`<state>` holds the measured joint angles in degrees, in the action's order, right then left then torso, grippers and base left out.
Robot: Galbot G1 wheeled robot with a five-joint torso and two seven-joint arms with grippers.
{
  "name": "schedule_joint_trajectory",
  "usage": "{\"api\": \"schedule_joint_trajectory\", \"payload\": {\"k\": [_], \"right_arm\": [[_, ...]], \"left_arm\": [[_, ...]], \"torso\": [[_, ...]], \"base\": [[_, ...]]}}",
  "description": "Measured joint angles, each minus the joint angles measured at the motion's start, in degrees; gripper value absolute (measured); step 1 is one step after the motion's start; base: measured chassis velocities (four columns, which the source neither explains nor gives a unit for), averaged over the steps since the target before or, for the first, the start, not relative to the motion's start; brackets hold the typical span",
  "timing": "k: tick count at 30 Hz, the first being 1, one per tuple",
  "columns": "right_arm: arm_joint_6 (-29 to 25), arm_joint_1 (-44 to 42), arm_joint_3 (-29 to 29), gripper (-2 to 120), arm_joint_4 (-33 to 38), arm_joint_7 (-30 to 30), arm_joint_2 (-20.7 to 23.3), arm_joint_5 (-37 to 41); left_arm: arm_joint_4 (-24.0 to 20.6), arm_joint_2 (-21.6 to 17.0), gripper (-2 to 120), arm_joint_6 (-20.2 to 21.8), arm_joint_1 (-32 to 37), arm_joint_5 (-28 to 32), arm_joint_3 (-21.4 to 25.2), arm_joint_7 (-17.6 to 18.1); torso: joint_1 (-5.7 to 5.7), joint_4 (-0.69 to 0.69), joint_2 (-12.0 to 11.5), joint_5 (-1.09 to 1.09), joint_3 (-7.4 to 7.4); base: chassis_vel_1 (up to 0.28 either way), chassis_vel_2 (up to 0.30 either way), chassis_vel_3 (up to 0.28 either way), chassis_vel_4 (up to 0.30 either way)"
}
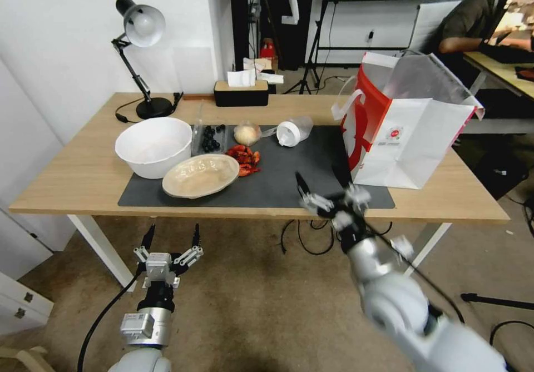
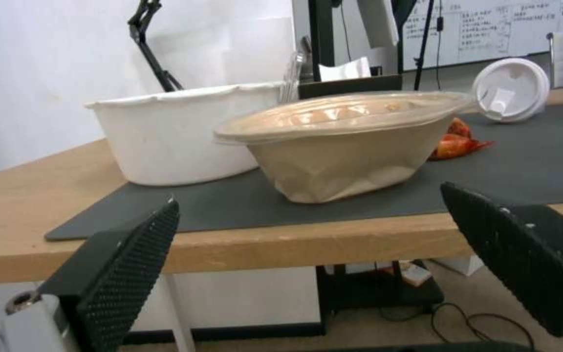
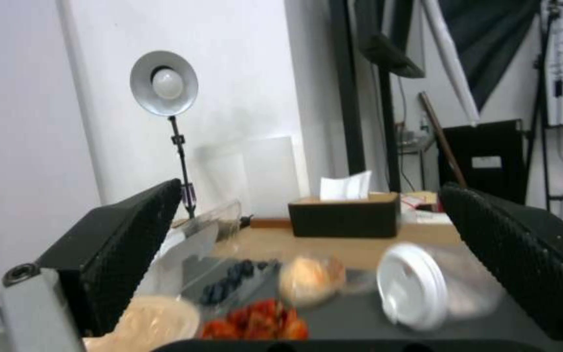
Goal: Pick up the trash from the table and place it into the takeout bag.
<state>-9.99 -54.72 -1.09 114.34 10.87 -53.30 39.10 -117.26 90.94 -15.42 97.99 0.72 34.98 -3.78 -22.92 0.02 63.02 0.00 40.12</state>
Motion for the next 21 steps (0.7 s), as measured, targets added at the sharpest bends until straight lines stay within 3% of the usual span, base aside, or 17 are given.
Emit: {"api": "schedule_joint_trajectory", "payload": {"k": [11,21], "right_arm": [[3.9,17.9,-10.2,100,-9.8,0.9,-2.5,2.7],[10.9,25.1,-13.4,100,-15.8,3.7,-5.5,3.1]], "left_arm": [[-0.1,-0.1,100,0.1,-0.1,0.0,0.3,0.0],[0.1,-0.2,100,0.5,-0.4,0.0,0.3,0.0]], "torso": [[-0.01,-0.02,0.0,0.0,0.0],[0.0,-0.02,0.0,-0.01,-0.01]], "base": [[0.0,0.0,0.0,0.0],[0.0,0.0,0.0,0.0]]}}
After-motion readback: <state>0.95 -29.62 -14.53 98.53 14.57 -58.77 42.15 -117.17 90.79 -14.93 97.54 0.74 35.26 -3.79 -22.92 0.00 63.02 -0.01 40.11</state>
